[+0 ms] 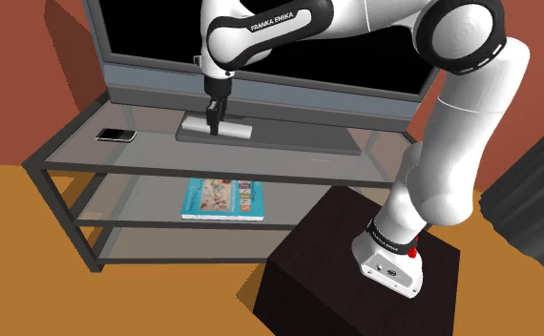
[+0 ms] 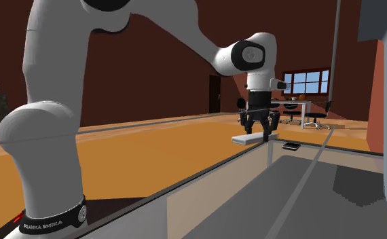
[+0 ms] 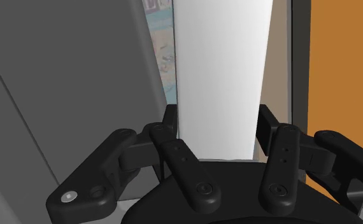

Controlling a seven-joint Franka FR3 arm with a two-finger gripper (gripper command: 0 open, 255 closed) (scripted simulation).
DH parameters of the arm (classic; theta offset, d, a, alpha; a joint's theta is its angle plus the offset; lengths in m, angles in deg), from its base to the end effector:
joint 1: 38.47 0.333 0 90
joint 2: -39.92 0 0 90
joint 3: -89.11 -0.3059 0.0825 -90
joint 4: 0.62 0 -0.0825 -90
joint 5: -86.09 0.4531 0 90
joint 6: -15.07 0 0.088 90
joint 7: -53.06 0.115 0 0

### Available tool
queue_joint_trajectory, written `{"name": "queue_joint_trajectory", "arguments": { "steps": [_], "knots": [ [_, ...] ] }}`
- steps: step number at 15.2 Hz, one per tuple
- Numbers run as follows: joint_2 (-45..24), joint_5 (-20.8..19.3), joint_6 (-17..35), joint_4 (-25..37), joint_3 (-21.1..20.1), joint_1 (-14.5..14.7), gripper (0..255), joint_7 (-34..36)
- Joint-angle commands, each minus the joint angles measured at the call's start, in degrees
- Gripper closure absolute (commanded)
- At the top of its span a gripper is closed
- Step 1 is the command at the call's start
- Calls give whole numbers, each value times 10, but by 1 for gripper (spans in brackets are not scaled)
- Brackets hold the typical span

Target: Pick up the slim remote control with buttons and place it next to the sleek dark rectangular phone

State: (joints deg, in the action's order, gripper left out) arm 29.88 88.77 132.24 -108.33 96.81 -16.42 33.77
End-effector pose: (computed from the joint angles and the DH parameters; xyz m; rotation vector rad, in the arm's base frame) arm 0.6389 0.1687 0.3670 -2.9982 -0.8744 0.0118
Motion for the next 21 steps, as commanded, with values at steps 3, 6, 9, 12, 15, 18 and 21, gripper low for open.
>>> {"name": "queue_joint_trajectory", "arguments": {
  "steps": [3, 6, 9, 12, 15, 18, 21],
  "knots": [
    [-88, 9, -35, 124, -8, 5, 255, 13],
    [-160, 14, -72, 232, -13, 8, 255, 24],
    [-244, 19, -121, 365, -18, 8, 255, 36],
    [-359, 23, -200, 560, -24, 5, 255, 49],
    [-449, 25, -260, 711, -28, -1, 255, 58],
    [-430, 25, -222, 653, -27, 3, 255, 56],
    [-422, 25, -193, 616, -27, 4, 255, 54]
  ]
}}
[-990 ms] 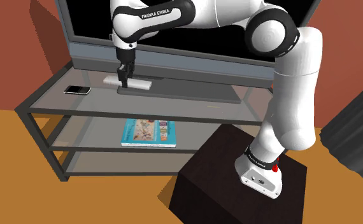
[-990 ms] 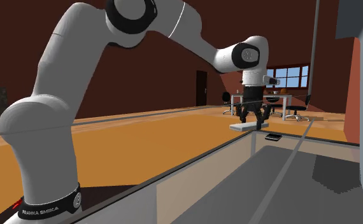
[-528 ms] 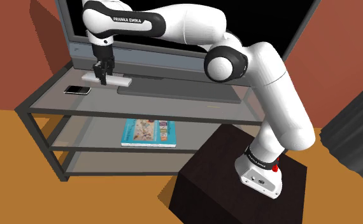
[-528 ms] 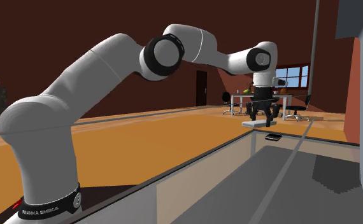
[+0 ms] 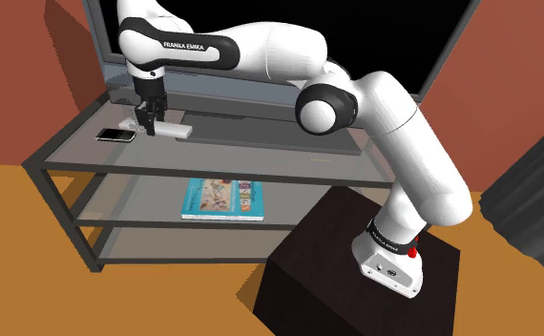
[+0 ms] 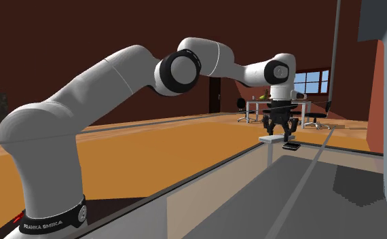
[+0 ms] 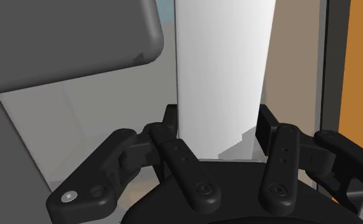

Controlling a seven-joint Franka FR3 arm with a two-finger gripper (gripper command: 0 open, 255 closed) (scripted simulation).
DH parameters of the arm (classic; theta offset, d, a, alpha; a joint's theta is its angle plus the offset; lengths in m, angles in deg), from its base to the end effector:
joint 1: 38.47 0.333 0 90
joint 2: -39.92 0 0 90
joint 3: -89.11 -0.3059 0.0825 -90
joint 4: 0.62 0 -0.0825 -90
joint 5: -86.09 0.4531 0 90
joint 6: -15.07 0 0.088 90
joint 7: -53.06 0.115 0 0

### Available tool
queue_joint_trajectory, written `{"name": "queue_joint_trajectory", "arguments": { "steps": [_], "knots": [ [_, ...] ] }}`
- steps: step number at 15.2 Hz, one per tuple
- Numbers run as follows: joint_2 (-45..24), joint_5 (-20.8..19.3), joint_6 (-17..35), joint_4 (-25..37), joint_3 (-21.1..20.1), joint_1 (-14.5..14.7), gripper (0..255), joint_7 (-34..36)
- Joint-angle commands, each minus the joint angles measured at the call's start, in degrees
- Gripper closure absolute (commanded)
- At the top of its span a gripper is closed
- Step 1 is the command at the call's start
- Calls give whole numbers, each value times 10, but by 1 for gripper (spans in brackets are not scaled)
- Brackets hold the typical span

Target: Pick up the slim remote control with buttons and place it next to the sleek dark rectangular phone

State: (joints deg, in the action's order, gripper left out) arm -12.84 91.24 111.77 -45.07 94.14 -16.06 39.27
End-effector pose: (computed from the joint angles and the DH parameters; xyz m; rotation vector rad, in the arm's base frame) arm 0.7890 0.2894 0.3629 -2.9977 -0.8743 0.0118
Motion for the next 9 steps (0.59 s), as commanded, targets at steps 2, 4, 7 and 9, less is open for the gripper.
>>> {"name": "queue_joint_trajectory", "arguments": {
  "steps": [2, 4, 7, 9],
  "knots": [
    [8, 0, 30, -37, 0, 2, 255, -2],
    [9, 0, 46, -54, 0, 3, 255, -2],
    [8, 1, 74, -82, 0, 4, 255, -4],
    [8, 1, 74, -82, 0, 4, 255, -4]
  ]
}}
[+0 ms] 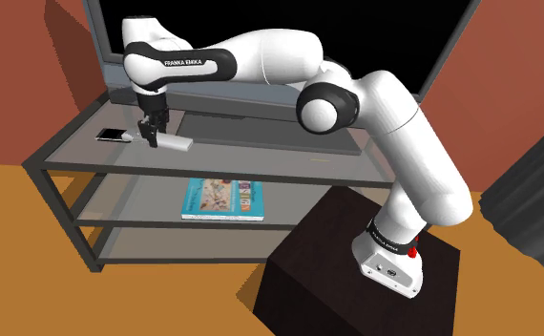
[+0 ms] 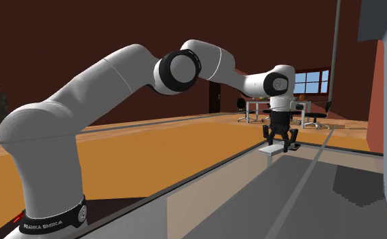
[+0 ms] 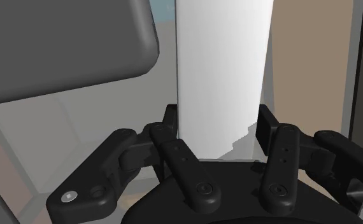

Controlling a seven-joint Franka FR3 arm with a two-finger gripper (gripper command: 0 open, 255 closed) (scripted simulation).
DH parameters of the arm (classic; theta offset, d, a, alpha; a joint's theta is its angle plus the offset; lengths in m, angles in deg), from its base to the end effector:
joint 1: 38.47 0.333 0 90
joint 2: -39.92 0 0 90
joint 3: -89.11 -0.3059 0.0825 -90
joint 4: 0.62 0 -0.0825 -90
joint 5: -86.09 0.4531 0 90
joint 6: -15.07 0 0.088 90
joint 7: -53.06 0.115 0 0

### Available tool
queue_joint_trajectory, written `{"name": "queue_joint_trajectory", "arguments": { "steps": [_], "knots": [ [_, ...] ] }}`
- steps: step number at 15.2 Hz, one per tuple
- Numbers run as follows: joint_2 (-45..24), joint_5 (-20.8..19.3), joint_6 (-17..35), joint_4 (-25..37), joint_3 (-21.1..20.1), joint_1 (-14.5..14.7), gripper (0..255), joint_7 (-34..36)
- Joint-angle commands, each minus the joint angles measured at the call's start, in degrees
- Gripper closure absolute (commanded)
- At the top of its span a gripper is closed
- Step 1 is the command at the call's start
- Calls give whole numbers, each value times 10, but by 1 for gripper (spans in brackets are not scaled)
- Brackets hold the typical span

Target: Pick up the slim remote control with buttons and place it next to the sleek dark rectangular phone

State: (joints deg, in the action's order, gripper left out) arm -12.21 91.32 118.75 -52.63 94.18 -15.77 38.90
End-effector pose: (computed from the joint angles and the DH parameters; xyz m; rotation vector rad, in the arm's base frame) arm 0.7881 0.2875 0.3107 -2.9984 -0.8734 0.0097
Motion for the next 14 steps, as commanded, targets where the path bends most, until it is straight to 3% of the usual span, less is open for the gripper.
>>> {"name": "queue_joint_trajectory", "arguments": {
  "steps": [1, 6, 7, 12, 14],
  "knots": [
    [1, 0, 5, -6, 0, 1, 255, 0],
    [1, 0, 4, -6, 0, 1, 255, 0],
    [1, 0, 4, -6, 0, 1, 0, 0],
    [1, 0, 4, -6, 0, 1, 0, 0],
    [2, -1, -34, 32, 0, -1, 0, 1]
  ]
}}
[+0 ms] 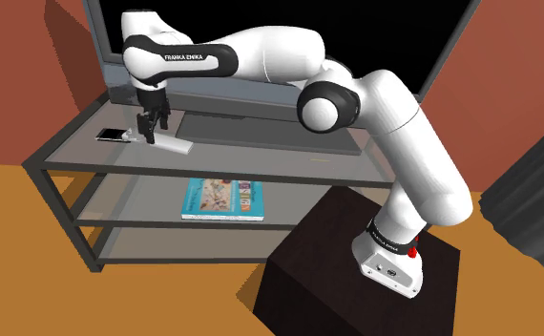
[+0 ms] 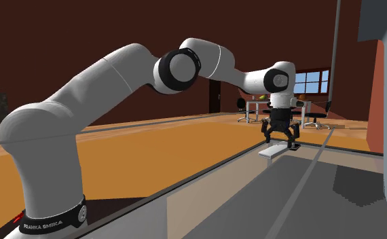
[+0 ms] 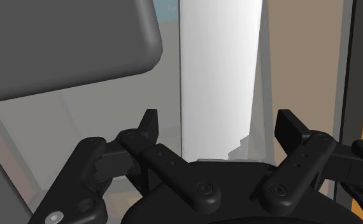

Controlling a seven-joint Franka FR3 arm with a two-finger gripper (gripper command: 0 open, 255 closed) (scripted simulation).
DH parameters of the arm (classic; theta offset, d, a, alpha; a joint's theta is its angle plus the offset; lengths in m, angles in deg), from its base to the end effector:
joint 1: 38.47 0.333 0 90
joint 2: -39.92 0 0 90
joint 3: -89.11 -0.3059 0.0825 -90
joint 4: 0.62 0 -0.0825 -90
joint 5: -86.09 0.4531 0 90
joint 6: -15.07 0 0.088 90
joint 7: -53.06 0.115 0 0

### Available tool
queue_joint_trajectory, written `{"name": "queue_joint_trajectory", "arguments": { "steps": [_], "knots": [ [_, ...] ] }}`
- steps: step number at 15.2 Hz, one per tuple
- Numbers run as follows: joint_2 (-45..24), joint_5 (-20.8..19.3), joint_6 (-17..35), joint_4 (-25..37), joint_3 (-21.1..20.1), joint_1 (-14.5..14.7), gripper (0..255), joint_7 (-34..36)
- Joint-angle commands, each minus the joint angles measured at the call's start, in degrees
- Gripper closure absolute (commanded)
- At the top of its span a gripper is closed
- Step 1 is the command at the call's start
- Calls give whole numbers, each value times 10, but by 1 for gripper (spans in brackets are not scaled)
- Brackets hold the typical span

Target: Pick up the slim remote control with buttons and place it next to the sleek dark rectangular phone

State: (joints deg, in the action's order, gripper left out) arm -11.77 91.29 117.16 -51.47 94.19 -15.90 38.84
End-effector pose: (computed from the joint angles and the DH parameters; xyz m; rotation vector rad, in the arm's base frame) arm 0.7882 0.2863 0.3258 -2.9978 -0.8744 0.0096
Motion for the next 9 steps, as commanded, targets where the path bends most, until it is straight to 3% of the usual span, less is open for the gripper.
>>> {"name": "queue_joint_trajectory", "arguments": {
  "steps": [1, 2, 9],
  "knots": [
    [-6, 0, -39, 45, 0, -1, 0, 3],
    [-11, -1, -58, 69, 0, -3, 0, 4],
    [-11, -1, -58, 69, 0, -3, 0, 4]
  ]
}}
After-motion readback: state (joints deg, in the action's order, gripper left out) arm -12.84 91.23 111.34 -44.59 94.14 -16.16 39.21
